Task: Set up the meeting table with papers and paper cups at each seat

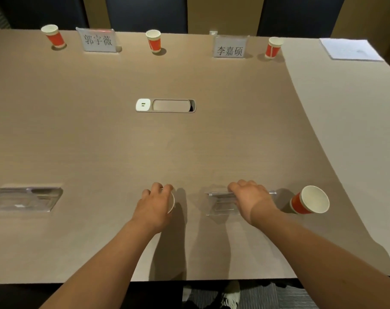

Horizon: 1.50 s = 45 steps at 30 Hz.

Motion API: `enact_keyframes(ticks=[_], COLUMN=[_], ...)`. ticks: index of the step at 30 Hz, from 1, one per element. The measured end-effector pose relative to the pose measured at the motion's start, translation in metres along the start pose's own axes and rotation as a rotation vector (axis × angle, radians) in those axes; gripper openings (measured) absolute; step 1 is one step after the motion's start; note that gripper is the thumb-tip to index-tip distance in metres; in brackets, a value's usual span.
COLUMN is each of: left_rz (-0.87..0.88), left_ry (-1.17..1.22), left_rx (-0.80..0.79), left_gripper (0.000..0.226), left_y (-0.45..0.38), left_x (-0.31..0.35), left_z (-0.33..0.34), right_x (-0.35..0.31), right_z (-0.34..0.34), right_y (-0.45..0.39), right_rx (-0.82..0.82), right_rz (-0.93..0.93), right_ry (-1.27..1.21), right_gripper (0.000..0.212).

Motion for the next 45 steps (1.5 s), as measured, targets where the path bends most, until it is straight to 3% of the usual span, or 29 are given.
enact_keyframes(ticks=[4,11,16,19,25,29,34,39,45], left_rz=[0.047,-0.027,0.29,0.422,0.371,0.297,0.28,0.261,0.353], left_ry=[-0.007,-0.224,-0.143,-0.141,-0.199,-0.203,-0.18,-0.199,-0.192], left_rx=[-0.021,-0.053,0.117,0.085,-0.023,0.002,0.022,0.039,0.108], left_gripper=[0.07,0.105,0.08,0.069,0.057,0.043,0.042,0.042,0.065], left_y=[-0.005,0.0,-0.004,-0.01,-0.024,-0.028,-0.029,-0.028,-0.021], left_x=[0.0,0.033,0.11,0.16,0.201,0.207,0.209,0.21,0.214], left_z=[0.002,-0.004,0.006,0.023,0.06,0.07,0.076,0.078,0.077], right_x=[0.002,0.023,0.09,0.136,0.176,0.186,0.2,0.201,0.199], right_z=[-0.001,-0.009,-0.014,-0.006,0.013,0.019,0.027,0.027,0.025], right_y=[0.001,0.019,0.045,0.06,0.067,0.067,0.069,0.069,0.076], right_rx=[-0.017,0.035,0.123,0.036,-0.177,-0.153,-0.117,-0.1,-0.04], right_rz=[-0.003,-0.071,0.05,0.117,0.076,0.144,0.121,0.154,0.135], right_ry=[0.005,-0.059,-0.063,0.008,0.079,0.055,0.027,-0.034,-0.02], right_gripper=[0.04,0.06,0.059,0.065,0.081,0.058,0.08,0.059,0.094])
Point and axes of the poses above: each hand's wrist, its own y-axis away from the middle knuckle, its own z-axis out of the palm, x = y × z, the point moved 1 cm from there along -y, towards the middle knuckle, and after that the axes turned 7 degrees about y, right-handed, at the moved point
